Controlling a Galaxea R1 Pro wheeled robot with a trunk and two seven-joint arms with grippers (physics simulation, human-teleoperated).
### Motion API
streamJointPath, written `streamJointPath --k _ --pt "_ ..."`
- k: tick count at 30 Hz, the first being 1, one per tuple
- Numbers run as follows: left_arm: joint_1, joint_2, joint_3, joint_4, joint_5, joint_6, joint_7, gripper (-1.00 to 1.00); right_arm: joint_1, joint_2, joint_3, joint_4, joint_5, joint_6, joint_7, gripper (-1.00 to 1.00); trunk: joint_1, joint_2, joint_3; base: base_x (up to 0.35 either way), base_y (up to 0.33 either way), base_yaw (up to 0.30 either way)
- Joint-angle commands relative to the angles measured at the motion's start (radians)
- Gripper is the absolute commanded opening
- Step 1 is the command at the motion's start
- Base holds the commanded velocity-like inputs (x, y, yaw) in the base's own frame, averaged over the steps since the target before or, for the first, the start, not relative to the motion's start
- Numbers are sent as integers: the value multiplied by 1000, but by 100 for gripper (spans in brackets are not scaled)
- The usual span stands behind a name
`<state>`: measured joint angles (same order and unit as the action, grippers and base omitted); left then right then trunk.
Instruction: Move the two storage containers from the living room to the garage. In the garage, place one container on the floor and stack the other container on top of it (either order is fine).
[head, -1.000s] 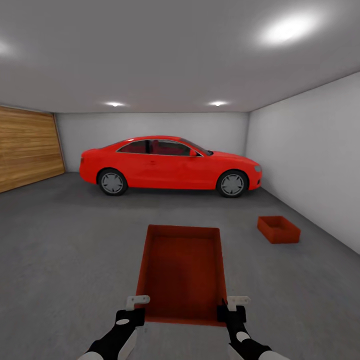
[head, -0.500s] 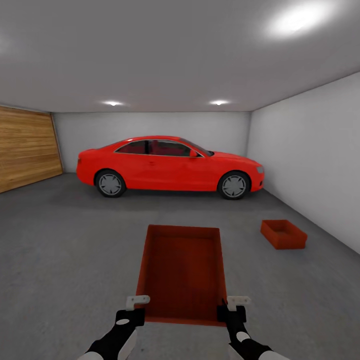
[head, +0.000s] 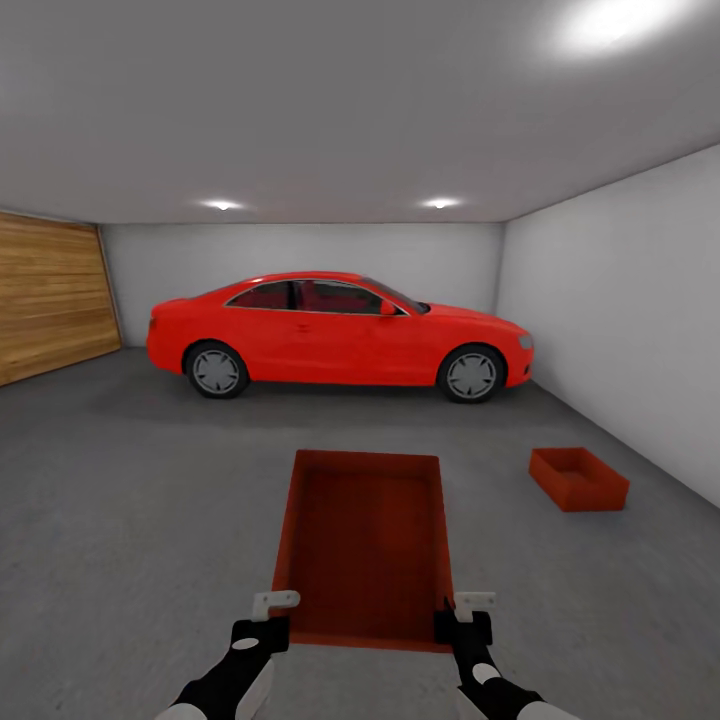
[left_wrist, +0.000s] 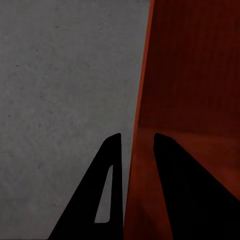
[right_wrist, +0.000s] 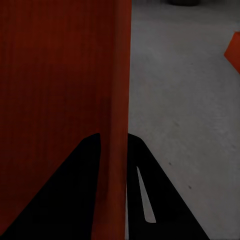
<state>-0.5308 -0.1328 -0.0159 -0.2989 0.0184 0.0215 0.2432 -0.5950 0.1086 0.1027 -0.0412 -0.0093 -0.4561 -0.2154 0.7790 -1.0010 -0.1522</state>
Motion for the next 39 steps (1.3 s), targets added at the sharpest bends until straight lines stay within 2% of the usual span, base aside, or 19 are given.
streamJointPath --k 1,29,39 --pt "0 1 -12 3 14 3 8 -100 -2 0 6 -2 9 -30 -6 -100 1 -1 -1 321 0 0" --pt "0 1 -12 3 14 3 8 -100 -2 0 6 -2 9 -36 -6 -100 1 -1 -1 321 0 -1" --pt "0 1 -12 3 14 3 8 -100 -2 1 6 -2 8 -38 -7 -100 1 -1 -1 321 0 -237"
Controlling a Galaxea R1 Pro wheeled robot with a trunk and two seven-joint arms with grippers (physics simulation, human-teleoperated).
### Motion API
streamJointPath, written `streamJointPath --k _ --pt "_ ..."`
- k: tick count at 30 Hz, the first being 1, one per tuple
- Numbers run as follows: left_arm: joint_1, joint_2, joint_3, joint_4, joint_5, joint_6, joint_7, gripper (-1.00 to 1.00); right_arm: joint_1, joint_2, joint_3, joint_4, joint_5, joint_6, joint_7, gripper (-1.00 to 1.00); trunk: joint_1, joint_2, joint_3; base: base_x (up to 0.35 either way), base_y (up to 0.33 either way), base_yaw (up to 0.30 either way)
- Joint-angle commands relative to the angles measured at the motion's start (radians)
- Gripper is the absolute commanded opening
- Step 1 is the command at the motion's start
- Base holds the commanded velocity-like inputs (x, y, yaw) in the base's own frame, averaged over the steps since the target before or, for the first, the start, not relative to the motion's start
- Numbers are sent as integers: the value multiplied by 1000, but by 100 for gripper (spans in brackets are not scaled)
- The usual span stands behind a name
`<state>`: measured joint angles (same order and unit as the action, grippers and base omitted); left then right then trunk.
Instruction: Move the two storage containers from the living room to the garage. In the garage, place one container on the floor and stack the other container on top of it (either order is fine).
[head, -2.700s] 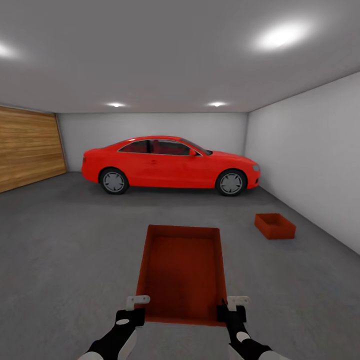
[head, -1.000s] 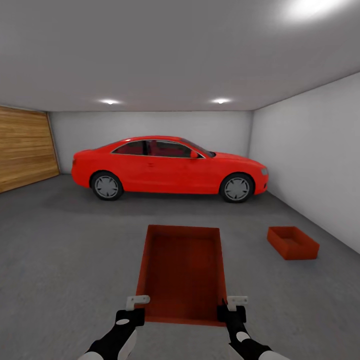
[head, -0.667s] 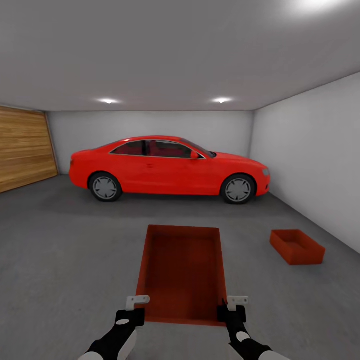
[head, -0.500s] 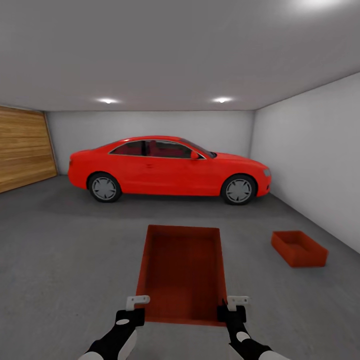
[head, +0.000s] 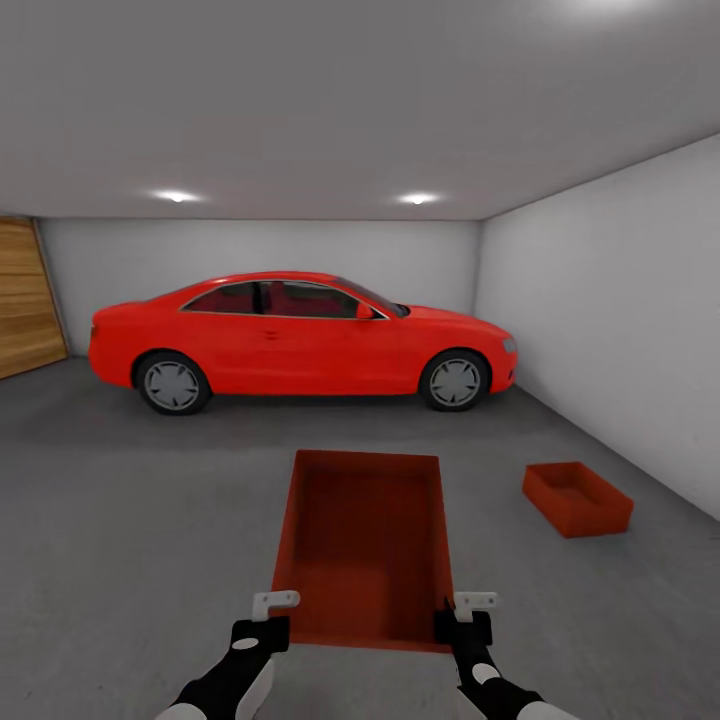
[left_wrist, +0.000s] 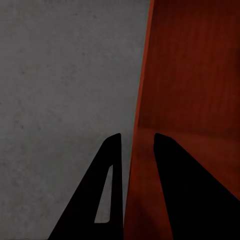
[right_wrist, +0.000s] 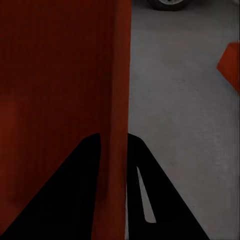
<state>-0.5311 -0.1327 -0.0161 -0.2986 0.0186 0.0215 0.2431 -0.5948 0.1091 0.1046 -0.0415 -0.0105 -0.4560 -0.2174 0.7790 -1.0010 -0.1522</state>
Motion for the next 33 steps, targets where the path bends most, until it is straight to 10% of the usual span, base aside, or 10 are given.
streamJointPath --k 1,33 --pt "0 1 -12 3 14 3 8 -100 -2 0 4 -1 10 -38 -5 -100 1 -1 -1 321 0 -280" --pt "0 1 -12 4 14 4 7 -100 -2 0 4 -1 9 -39 -5 -100 1 -1 -1 321 128 -282"
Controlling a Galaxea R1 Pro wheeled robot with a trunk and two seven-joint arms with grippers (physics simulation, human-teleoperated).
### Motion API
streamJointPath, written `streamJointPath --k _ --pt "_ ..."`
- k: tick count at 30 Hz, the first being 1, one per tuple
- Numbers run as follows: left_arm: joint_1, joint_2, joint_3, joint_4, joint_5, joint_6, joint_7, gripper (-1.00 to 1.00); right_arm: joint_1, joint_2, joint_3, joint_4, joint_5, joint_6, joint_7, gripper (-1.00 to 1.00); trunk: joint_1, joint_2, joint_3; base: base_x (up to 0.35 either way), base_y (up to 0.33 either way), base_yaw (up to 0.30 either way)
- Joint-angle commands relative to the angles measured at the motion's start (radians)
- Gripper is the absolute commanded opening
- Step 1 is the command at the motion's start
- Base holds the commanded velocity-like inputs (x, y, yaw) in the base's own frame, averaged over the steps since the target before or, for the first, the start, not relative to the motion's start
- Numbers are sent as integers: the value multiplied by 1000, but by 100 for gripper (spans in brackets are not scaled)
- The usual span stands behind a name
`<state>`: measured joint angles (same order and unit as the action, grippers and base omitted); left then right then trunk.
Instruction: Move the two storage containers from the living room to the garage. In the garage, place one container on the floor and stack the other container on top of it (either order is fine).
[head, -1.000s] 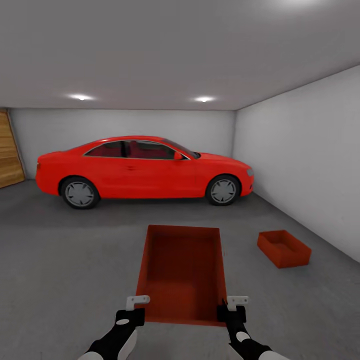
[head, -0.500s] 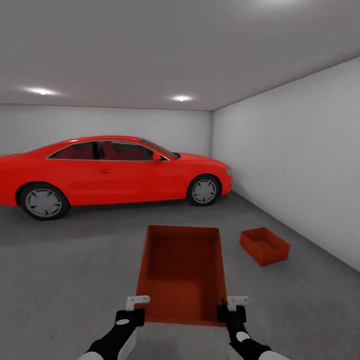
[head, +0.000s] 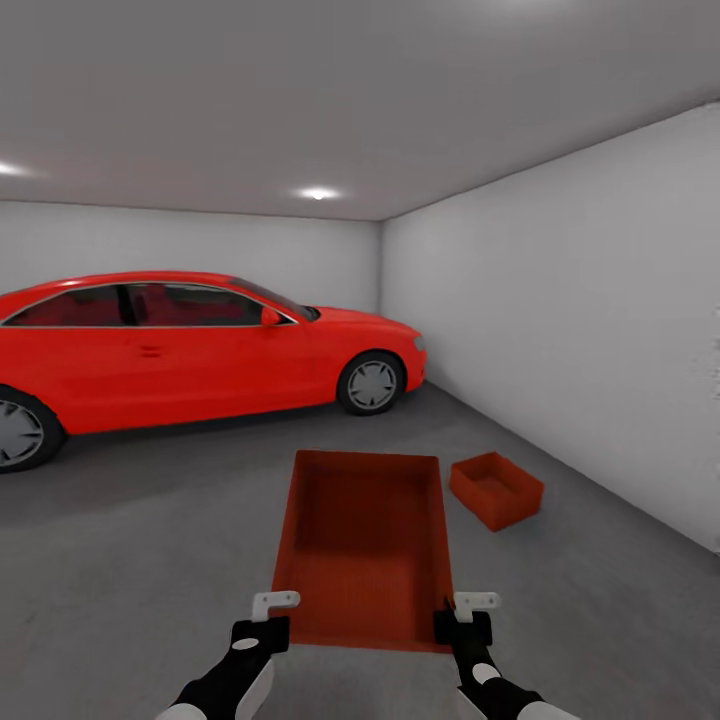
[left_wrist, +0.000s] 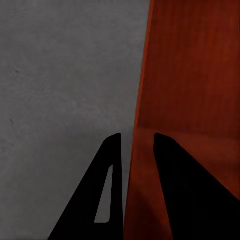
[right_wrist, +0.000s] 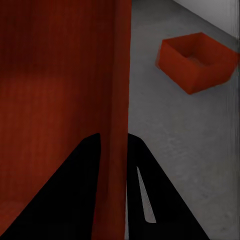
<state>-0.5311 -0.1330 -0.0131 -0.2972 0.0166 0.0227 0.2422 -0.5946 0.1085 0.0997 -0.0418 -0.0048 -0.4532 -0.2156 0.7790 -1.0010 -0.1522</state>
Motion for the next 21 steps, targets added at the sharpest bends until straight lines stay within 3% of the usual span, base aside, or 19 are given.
streamJointPath --k 1,21 --pt "0 1 -15 3 16 3 8 -100 -2 0 9 -1 4 -42 -7 -100 1 -1 -1 320 178 -283" --pt "0 1 -15 3 17 3 8 -100 -2 0 9 -1 3 -42 -7 -100 1 -1 -1 317 185 -283"
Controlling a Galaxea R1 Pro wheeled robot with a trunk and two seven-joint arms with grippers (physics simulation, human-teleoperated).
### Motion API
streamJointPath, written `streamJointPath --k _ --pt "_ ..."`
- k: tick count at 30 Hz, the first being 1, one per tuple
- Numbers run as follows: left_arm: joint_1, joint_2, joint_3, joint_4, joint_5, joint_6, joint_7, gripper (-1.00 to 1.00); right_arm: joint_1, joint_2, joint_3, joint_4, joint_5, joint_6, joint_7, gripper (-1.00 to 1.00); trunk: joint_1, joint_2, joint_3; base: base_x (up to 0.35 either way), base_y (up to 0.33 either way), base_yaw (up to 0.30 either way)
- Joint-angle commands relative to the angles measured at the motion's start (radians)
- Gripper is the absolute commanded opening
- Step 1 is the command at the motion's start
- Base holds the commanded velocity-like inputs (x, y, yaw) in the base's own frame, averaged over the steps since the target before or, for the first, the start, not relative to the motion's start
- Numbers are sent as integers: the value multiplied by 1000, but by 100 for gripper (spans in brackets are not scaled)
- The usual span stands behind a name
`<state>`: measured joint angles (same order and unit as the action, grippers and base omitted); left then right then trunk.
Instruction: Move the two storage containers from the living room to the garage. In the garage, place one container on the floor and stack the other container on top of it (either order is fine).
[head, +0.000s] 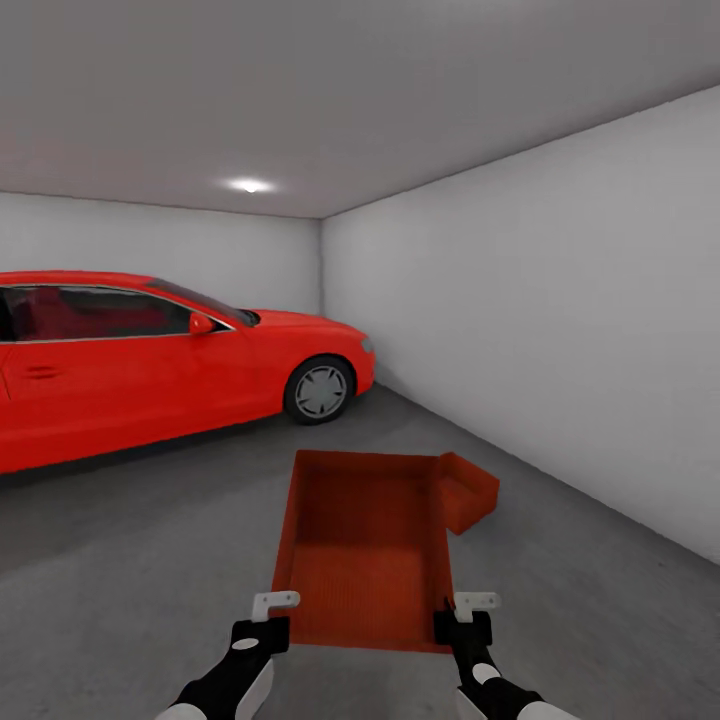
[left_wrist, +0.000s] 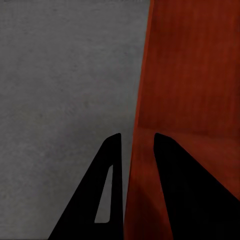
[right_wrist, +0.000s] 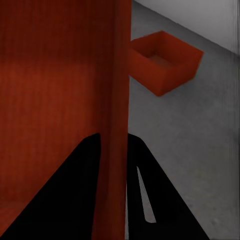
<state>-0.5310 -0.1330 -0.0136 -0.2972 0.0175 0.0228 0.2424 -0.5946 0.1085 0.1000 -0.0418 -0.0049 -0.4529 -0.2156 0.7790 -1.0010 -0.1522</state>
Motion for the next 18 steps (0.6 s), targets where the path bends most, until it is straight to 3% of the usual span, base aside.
streamJointPath --k 1,13,18 --pt "0 1 -14 3 16 3 8 -100 -2 0 9 -1 3 -43 -7 -100 1 -1 -1 315 187 -283" --pt "1 1 -14 3 16 3 8 -100 -2 0 9 -1 4 -43 -7 -100 1 -1 -1 314 189 -283" --pt "0 1 -15 3 16 3 8 -100 -2 0 9 -1 4 -43 -7 -100 1 -1 -1 313 190 -113"
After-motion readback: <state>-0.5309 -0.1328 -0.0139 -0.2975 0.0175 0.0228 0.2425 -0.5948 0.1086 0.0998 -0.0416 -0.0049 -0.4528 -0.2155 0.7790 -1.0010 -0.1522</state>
